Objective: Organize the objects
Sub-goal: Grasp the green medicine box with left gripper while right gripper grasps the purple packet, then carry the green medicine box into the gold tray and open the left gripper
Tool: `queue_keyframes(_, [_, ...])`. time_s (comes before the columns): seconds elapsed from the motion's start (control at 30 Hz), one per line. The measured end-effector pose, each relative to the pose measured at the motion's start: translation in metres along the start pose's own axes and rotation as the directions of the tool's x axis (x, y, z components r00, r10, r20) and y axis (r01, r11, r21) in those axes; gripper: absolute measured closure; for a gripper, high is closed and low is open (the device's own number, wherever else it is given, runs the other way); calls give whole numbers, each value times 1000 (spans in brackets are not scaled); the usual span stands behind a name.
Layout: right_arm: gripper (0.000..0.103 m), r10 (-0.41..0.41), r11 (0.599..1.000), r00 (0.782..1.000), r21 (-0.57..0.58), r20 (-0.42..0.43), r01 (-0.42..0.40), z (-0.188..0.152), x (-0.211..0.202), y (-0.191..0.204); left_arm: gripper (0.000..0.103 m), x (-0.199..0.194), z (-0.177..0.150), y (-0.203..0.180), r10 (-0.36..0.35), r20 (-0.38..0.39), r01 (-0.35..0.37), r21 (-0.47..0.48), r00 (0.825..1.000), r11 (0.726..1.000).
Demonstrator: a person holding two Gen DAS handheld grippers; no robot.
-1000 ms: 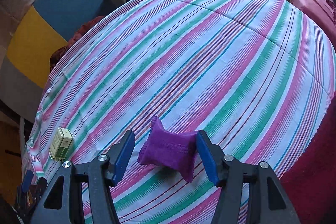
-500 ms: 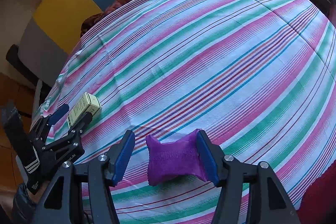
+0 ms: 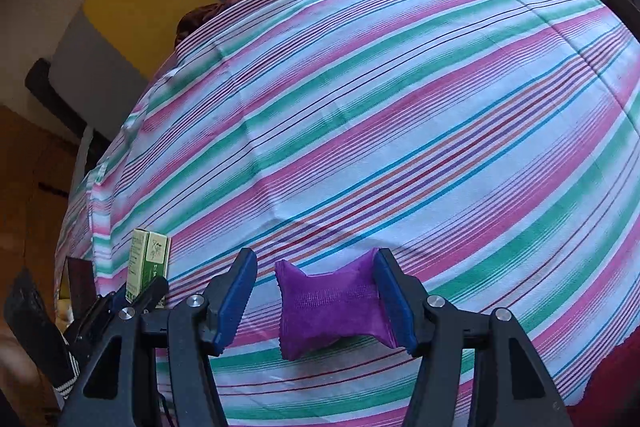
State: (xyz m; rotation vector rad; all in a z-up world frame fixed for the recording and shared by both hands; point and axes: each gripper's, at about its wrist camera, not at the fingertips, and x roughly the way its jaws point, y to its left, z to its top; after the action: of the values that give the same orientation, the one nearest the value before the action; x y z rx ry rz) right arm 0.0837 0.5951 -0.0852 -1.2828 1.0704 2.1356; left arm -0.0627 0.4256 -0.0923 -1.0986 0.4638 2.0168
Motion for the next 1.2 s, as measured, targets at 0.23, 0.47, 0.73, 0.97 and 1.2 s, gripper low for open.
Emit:
queue_keyframes(0.23, [42, 103, 992, 993, -65, -51, -106, -14, 0, 23, 73, -50, -69, 19, 41, 36, -37, -92, 999, 995])
queue_keyframes(0.47, [34, 34, 998, 999, -59, 10, -33, -12, -1, 22, 73, -54, -77, 24, 37, 55, -31, -112, 998, 993])
queue_keyframes(0.73, [26, -69, 974, 997, -217, -35, 60, -26, 7, 43, 72, -51, -77, 28, 25, 72, -15, -130, 997, 991])
queue_keyframes(0.97, [26, -168, 945, 982, -298, -90, 134, -34, 24, 48, 72, -49, -74, 33, 7, 71, 4, -163, 997, 987])
queue_keyframes(1.2, [39, -265, 901, 962, -371, -64, 224, -38, 29, 55, 72, -49, -76, 32, 12, 84, 2, -164, 996, 986])
